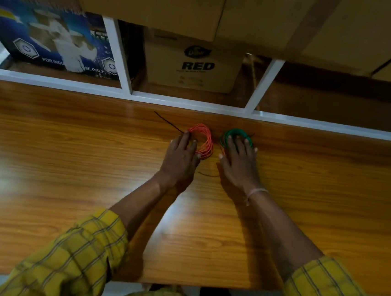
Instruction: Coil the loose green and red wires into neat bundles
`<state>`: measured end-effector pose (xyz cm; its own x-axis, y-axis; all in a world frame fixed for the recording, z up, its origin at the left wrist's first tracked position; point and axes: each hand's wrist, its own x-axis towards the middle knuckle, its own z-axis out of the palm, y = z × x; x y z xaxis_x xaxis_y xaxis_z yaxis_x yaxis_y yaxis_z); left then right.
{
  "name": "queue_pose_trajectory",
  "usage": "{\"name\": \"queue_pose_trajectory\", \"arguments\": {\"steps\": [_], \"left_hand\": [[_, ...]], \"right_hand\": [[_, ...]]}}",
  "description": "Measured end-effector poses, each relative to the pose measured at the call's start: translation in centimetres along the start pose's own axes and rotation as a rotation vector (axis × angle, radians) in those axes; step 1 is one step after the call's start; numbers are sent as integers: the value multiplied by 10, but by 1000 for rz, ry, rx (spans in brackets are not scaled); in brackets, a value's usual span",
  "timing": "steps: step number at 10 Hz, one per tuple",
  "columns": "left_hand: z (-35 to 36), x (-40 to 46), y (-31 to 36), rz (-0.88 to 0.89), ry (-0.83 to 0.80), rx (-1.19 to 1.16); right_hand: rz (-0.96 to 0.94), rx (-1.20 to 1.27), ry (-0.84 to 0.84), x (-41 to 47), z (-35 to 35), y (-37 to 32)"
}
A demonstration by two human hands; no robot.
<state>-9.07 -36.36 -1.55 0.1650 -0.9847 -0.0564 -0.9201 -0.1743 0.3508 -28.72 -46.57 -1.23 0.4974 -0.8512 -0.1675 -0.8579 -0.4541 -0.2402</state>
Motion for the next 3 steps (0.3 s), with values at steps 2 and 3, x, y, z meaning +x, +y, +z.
{"name": "queue_pose_trajectory", "arguments": {"steps": [2,3], "left_hand": [[-31,-13,-16,15,-13,-55],[-51,-19,-17,10,113,-87]], "right_hand": [[-43,92,41,1,-37,-2],[-113,81,178,5,-67,-3]]}}
